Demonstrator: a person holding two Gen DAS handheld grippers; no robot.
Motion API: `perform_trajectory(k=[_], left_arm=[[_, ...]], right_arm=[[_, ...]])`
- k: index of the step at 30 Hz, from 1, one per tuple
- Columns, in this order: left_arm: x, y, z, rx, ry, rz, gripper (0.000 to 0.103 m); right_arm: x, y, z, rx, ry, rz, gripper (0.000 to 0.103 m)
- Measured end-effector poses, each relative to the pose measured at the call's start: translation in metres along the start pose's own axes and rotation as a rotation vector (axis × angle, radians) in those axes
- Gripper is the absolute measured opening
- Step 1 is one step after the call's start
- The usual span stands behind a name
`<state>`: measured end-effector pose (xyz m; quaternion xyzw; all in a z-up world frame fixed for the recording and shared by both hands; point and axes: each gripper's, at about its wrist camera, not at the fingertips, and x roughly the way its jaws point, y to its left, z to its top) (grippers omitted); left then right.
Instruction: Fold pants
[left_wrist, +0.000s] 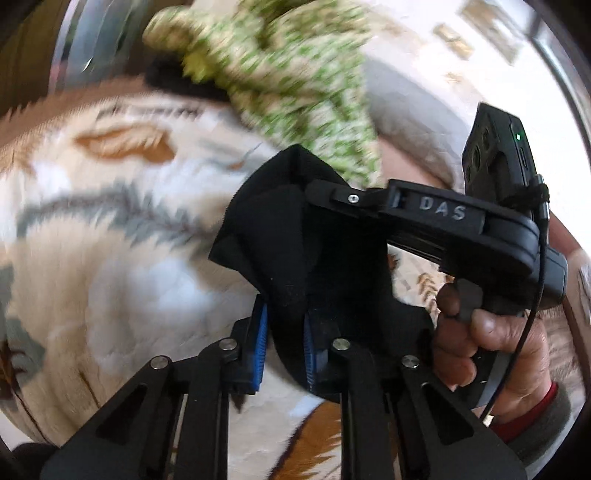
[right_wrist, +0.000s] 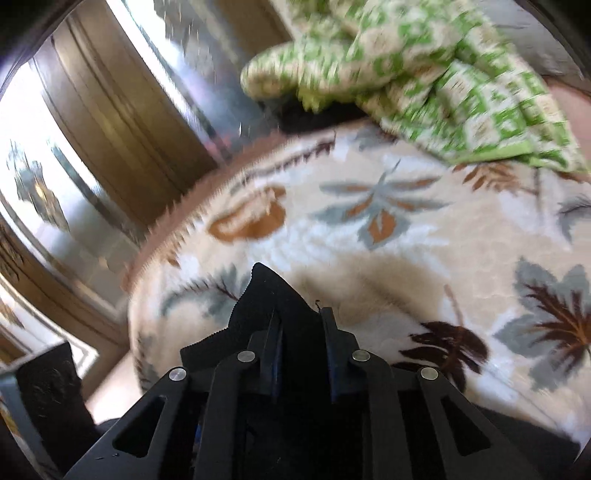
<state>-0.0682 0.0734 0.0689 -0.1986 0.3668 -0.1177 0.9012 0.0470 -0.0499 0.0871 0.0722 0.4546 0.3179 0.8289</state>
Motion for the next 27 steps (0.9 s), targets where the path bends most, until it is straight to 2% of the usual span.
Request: perform_trajectory(k=[4, 7, 12, 15, 16, 17, 19, 20, 21, 22, 23, 24, 27], left_arm=[[-0.029, -0.045, 0.000, 0.132, -0.079, -0.058, 0.013], [-0.038, -0.096, -0.009, 0.258, -0.083, -0.141, 0.013], [-0.023, -0.162, -0.046, 0.403, 0.002, -0.256, 0.013], [0.003, -0.188, -0.073, 0.451, 0.109, -0.296, 0.013], [0.009, -0.193, -0.080, 0.454, 0.141, -0.305, 0.017], [0.019, -0.197, -0.087, 0.465, 0.187, -0.313, 0.020], [0.026, -0.201, -0.094, 0.504, 0.279, -0.344, 0.050], [0.022, -0.200, -0.097, 0.510, 0.302, -0.364, 0.054], [0.012, -0.197, -0.095, 0.517, 0.295, -0.382, 0.060], [0.004, -0.196, -0.096, 0.526, 0.279, -0.385, 0.068], [-0.008, -0.193, -0.092, 0.541, 0.247, -0.379, 0.073], [-0.016, -0.190, -0.091, 0.546, 0.226, -0.370, 0.076], [-0.025, -0.171, -0.077, 0.537, 0.182, -0.310, 0.078]], right_arm=[[-0.061, -0.001, -0.004, 0.040, -0.126, 0.031, 0.016], [-0.120, -0.010, -0.019, 0.074, -0.236, 0.030, 0.016], [-0.211, -0.057, -0.075, 0.200, -0.363, -0.063, 0.015], [-0.242, -0.101, -0.120, 0.344, -0.383, -0.125, 0.012], [-0.247, -0.112, -0.133, 0.381, -0.377, -0.155, 0.012], [-0.250, -0.123, -0.146, 0.417, -0.369, -0.185, 0.016], [-0.255, -0.142, -0.173, 0.500, -0.340, -0.278, 0.022], [-0.258, -0.150, -0.183, 0.542, -0.323, -0.322, 0.037], [-0.262, -0.156, -0.193, 0.581, -0.316, -0.343, 0.047], [-0.266, -0.160, -0.201, 0.620, -0.325, -0.347, 0.065], [-0.277, -0.164, -0.218, 0.695, -0.390, -0.309, 0.074], [-0.277, -0.164, -0.218, 0.695, -0.390, -0.309, 0.076], [-0.288, -0.165, -0.231, 0.768, -0.464, -0.205, 0.082]])
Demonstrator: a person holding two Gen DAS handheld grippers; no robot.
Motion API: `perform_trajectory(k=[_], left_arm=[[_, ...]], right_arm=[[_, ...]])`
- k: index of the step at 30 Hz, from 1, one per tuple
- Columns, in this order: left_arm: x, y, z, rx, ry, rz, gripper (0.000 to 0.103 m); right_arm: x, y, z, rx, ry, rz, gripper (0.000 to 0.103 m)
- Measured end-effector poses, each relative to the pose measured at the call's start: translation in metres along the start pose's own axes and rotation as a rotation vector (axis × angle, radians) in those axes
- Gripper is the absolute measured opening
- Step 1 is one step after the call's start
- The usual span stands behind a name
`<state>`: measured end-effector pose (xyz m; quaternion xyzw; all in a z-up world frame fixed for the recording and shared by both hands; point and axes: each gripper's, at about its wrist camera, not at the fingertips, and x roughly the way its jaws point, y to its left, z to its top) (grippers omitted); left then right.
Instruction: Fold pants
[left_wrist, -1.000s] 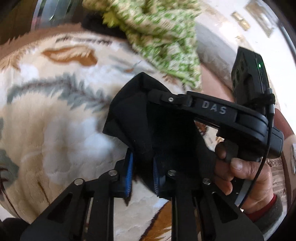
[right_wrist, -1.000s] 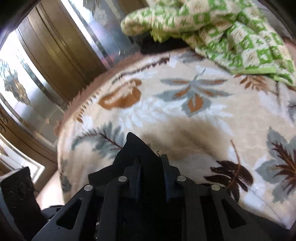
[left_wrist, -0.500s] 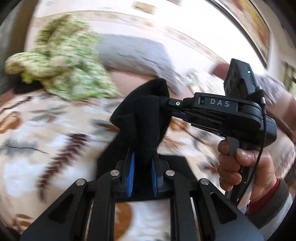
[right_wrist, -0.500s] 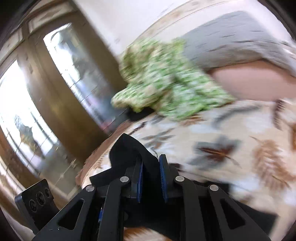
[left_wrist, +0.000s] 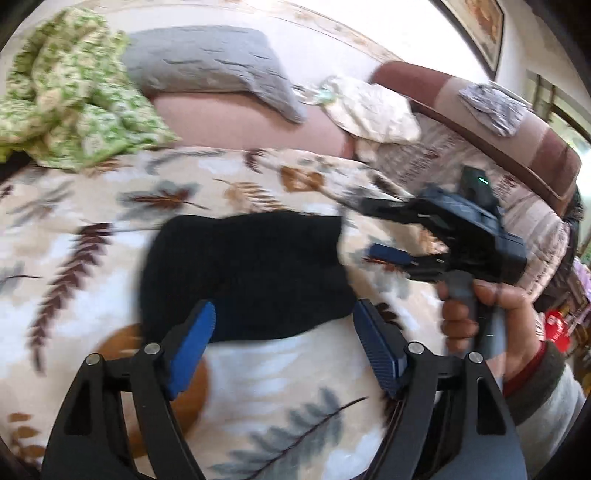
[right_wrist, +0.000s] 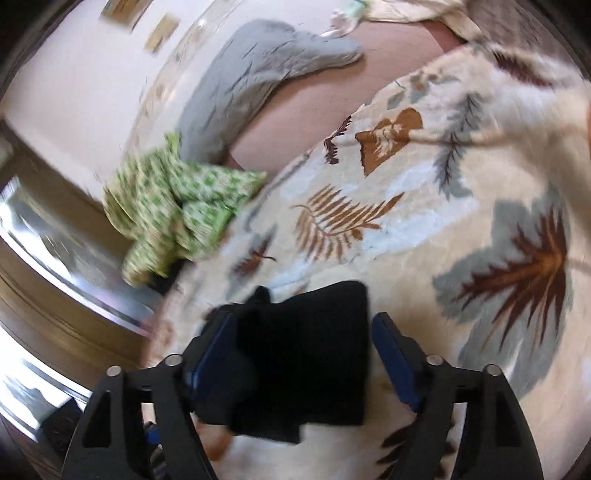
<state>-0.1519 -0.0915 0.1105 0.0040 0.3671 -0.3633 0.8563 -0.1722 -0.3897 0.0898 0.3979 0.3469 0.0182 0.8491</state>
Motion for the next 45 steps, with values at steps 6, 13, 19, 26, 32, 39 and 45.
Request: perform_trajectory(k=[6, 13, 19, 26, 32, 39, 45], left_arm=[[0.005, 0.047, -0.003, -0.140, 0.020, 0.124, 0.078], [0.010, 0.052, 0.003, -0.171, 0.008, 0.151, 0.078], [0.022, 0.047, 0.005, -0.158, 0.025, 0.166, 0.078], [0.034, 0.049, 0.015, -0.123, 0.051, 0.201, 0.078], [0.054, 0.045, 0.027, -0.101, 0.069, 0.248, 0.078], [0.079, 0.048, 0.030, -0.105, 0.108, 0.281, 0.078], [0.101, 0.051, 0.030, -0.122, 0.143, 0.280, 0.079]], right_arm=[[0.021, 0.015, -0.015, -0.023, 0.062, 0.051, 0.096], [0.058, 0.069, -0.037, -0.305, 0.163, -0.032, 0.010], [0.027, 0.073, -0.019, -0.398, 0.085, -0.082, 0.018], [0.011, 0.018, -0.020, -0.289, 0.033, -0.309, 0.030], [0.007, 0.063, -0.018, -0.372, 0.027, -0.154, 0.030], [0.072, 0.073, -0.028, -0.437, 0.146, -0.242, 0.030], [0.096, 0.057, -0.015, -0.407, 0.143, -0.263, 0.028]])
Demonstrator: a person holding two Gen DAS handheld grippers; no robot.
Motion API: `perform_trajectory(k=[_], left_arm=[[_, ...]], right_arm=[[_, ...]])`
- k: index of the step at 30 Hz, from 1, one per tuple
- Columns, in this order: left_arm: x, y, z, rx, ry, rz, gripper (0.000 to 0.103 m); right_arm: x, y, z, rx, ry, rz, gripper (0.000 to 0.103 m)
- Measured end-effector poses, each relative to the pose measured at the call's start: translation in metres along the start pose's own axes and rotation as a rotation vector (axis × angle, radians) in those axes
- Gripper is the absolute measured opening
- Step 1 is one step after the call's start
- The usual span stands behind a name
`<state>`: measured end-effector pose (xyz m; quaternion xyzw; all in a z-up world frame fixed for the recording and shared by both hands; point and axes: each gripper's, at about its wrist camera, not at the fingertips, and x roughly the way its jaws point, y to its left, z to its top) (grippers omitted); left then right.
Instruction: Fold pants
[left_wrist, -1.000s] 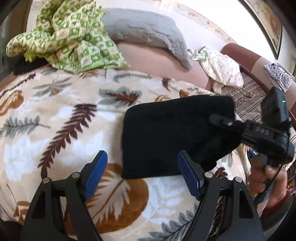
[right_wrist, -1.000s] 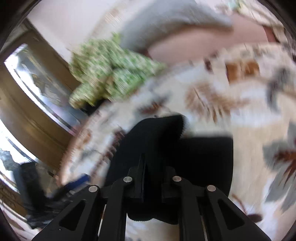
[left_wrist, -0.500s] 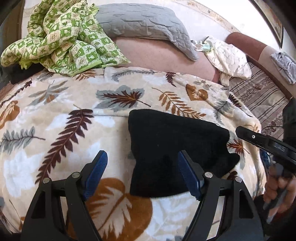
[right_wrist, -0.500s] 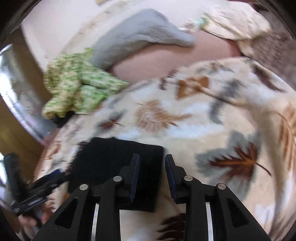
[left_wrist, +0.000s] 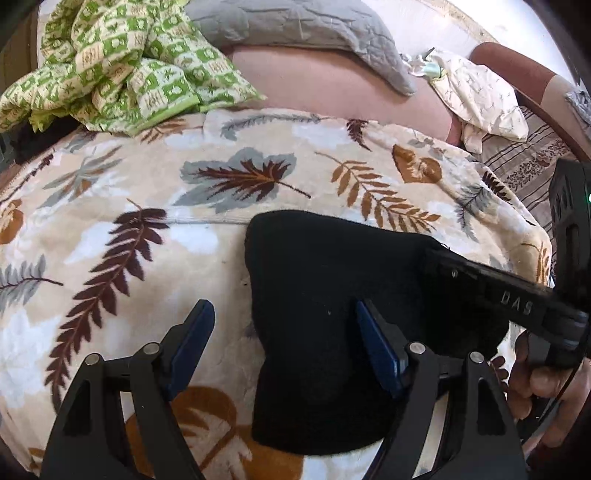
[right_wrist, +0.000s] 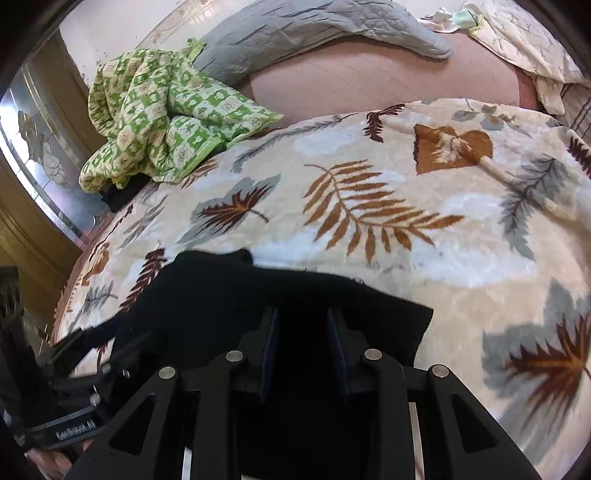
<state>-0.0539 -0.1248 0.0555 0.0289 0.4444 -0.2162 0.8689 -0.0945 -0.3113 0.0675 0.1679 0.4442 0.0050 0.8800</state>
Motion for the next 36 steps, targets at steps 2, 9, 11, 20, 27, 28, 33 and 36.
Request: perform_trajectory(k=[2, 9, 11, 20, 27, 28, 33, 36], left_arm=[[0.000, -0.001, 0.000, -0.002, 0.002, -0.001, 0.079], [-0.007, -0.002, -0.005, 0.000, -0.001, 0.009, 0.079], [-0.007, -0.002, -0.009, -0.001, -0.002, 0.012, 0.079], [-0.013, -0.008, -0.020, -0.007, -0.001, 0.022, 0.082], [-0.024, 0.006, -0.019, -0.055, 0.005, -0.006, 0.082], [-0.025, 0.009, -0.019, -0.066, 0.004, -0.013, 0.082], [-0.018, 0.030, -0.013, -0.162, 0.029, -0.084, 0.082], [-0.010, 0.034, -0.011, -0.185, 0.044, -0.117, 0.084]], right_arm=[[0.004, -0.003, 0.006, 0.013, 0.007, 0.005, 0.028], [-0.032, 0.014, -0.009, -0.056, 0.014, 0.019, 0.052], [-0.038, 0.019, -0.023, -0.082, 0.026, 0.000, 0.053], [-0.047, 0.022, -0.061, -0.130, -0.004, -0.094, 0.053], [-0.072, 0.003, -0.050, -0.015, -0.055, -0.072, 0.065], [-0.072, -0.002, -0.049, 0.008, -0.059, -0.074, 0.066], [-0.055, -0.032, -0.043, 0.159, -0.033, -0.014, 0.082], [-0.039, -0.041, -0.044, 0.200, 0.005, 0.031, 0.082]])
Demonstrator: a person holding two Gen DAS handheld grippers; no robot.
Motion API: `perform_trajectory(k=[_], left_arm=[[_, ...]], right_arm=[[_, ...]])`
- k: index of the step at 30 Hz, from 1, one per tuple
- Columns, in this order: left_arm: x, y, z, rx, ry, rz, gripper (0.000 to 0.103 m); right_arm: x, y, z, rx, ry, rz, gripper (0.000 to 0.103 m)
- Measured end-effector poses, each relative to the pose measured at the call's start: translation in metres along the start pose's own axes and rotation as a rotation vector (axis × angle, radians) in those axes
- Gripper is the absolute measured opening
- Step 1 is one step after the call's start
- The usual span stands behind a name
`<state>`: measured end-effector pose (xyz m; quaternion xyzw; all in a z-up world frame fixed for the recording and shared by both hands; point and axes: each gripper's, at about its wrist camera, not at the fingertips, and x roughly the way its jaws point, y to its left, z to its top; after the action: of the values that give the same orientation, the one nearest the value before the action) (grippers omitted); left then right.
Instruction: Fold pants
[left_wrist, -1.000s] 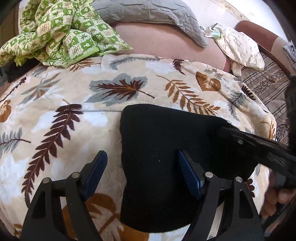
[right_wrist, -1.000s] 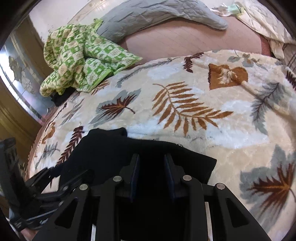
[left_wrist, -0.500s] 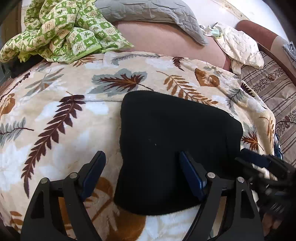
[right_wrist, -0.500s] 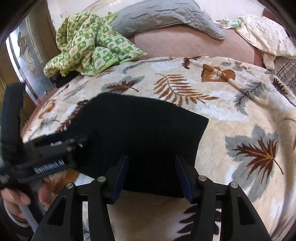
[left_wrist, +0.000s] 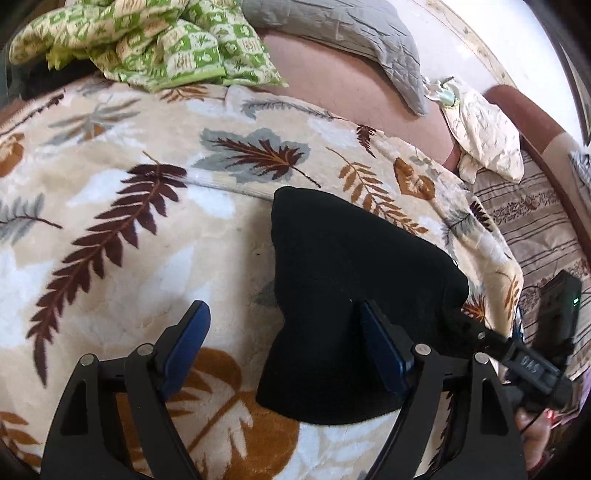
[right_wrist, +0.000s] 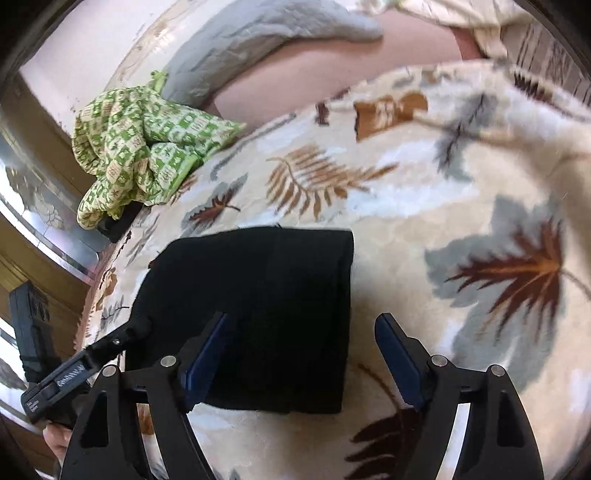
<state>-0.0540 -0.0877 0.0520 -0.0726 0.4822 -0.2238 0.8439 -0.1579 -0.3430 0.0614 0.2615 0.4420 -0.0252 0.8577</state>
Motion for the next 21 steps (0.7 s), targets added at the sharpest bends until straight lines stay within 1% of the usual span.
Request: perform_trajectory(k=[5, 8, 10, 11, 15, 21], left_arm=[[0.015, -0.009, 0.002, 0.028, 0.023, -0.011, 0.085], [0.024, -0.014, 0.002, 0.049, 0.045, -0.006, 0.090], [0.028, -0.016, 0.002, 0.059, 0.049, 0.007, 0.099], [0.030, -0.016, 0.002, 0.060, 0.049, 0.020, 0.102], [0.035, -0.010, 0.002, 0.045, 0.067, 0.012, 0.103], [0.037, -0.012, 0.000, 0.077, 0.067, 0.013, 0.103]], right_arm=[[0.017, -0.004, -0.002, 0.010, 0.025, 0.032, 0.082], [0.021, -0.006, -0.001, 0.016, 0.021, 0.042, 0.083], [0.022, -0.004, -0.001, 0.003, 0.019, 0.039, 0.083], [0.023, -0.004, 0.000, -0.001, 0.019, 0.038, 0.083], [0.025, -0.005, 0.001, -0.010, 0.018, 0.044, 0.083], [0.030, -0.004, 0.002, -0.026, 0.010, 0.050, 0.084]])
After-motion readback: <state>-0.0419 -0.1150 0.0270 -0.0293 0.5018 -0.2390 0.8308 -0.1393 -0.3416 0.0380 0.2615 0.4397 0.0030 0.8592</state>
